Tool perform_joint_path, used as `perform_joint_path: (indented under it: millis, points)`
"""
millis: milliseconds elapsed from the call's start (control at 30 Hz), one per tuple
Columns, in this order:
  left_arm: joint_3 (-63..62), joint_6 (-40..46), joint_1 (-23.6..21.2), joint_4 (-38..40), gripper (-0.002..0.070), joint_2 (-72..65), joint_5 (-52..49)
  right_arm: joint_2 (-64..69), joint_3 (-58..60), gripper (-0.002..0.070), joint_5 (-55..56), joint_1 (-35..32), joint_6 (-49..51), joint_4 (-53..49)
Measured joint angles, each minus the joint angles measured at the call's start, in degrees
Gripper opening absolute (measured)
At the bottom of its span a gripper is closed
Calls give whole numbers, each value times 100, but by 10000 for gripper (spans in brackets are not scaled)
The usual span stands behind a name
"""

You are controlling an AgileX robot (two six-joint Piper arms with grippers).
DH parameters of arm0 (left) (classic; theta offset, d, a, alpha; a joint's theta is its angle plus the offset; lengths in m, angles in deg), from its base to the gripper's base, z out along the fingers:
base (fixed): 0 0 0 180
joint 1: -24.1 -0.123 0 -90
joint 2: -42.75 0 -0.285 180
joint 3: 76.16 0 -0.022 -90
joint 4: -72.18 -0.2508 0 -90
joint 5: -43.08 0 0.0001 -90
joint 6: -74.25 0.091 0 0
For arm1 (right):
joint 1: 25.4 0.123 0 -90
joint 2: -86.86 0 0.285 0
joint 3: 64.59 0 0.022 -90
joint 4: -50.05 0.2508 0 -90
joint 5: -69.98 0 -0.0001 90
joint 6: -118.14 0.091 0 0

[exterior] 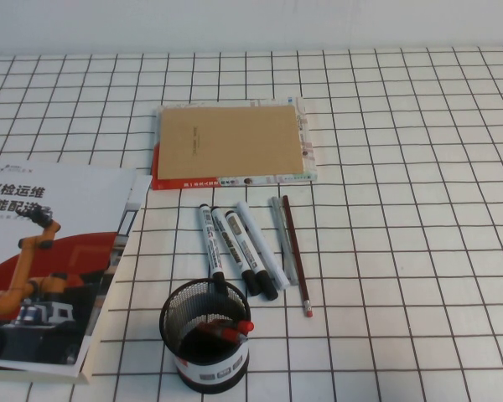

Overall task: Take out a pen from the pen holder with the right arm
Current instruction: 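Take a marker out of the pen holder and lay it on the table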

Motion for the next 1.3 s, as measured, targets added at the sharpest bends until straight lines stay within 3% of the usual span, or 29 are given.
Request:
perform_joint_path:
  millis: [267, 533, 733, 933, 1133, 1300]
  points:
    - [0, 0, 0, 0, -3, 0, 0, 661, -579, -16, 572, 1292, 523, -655]
    - [0, 0, 0, 0, -3, 0, 0, 1450, -717, -16, 1950, 3274, 774, -742]
    - [0, 0, 0, 0, -3, 0, 0, 1980, -717, -16, 3368, 4778, 721, -742]
    - [0, 0, 0, 0, -3, 0, 0, 2273, -717, -16, 4492, 5873, -254, -352]
    - [0, 0, 0, 0, -3, 0, 0, 2429, -137, -16, 6549, 6714, -609, -226]
    - [0, 0, 0, 0, -3, 0, 0, 2451, 468, -16, 7971, 7119, -291, -352]
